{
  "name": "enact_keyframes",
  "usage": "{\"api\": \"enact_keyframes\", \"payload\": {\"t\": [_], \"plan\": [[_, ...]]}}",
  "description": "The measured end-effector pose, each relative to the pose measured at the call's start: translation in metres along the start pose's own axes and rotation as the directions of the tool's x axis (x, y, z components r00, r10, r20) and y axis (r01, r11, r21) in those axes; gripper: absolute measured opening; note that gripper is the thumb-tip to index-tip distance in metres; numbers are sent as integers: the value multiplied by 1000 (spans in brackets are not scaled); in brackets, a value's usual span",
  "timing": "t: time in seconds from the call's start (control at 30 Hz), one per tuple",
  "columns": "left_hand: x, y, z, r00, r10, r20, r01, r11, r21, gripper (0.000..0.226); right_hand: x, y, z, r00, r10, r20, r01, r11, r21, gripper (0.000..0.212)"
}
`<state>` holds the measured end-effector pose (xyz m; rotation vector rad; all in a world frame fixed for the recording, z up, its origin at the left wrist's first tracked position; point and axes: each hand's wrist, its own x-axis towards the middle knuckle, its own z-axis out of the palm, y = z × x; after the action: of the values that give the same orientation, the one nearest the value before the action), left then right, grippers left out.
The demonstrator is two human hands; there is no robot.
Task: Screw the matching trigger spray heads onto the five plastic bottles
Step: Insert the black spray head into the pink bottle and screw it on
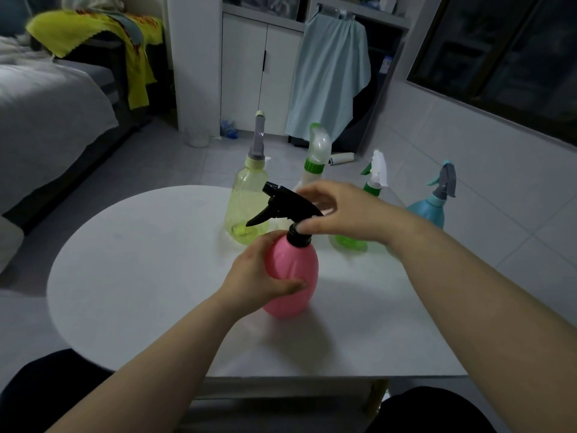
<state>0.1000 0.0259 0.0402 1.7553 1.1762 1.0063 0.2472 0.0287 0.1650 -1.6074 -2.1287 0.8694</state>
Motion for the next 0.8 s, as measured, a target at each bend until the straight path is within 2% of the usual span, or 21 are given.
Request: {"api": "enact_keyframes", "payload": {"t": [0.07,0.17,0.23,0.4,0.57,0.7,0.8], "plan": [[2,-1,-3,998,5,59,-5,1000,1,74,-7,16,8,997,-5,79,-10,983,186,40],[4,-4,-6,992,12,124,-14,1000,16,77,-6,28,27,1000,-16,0,14,936,351,36],[4,-6,-5,994,20,106,-21,1000,12,79,-2,29,33,998,-31,-56,51,907,419,32],[1,-10,2,1000,23,11,-22,1000,-19,80,-1,32,46,974,-26,-227,121,900,418,27],[2,-10,4,999,36,1,-36,999,3,80,-1,36,59,919,3,-395,154,918,366,24],[3,-8,5,1000,25,-3,-25,1000,6,80,1,39,69,874,2,-485,190,919,346,22],[4,-9,5,1000,21,9,-21,1000,3,78,2,40,69,871,15,-490,192,909,369,23]]}}
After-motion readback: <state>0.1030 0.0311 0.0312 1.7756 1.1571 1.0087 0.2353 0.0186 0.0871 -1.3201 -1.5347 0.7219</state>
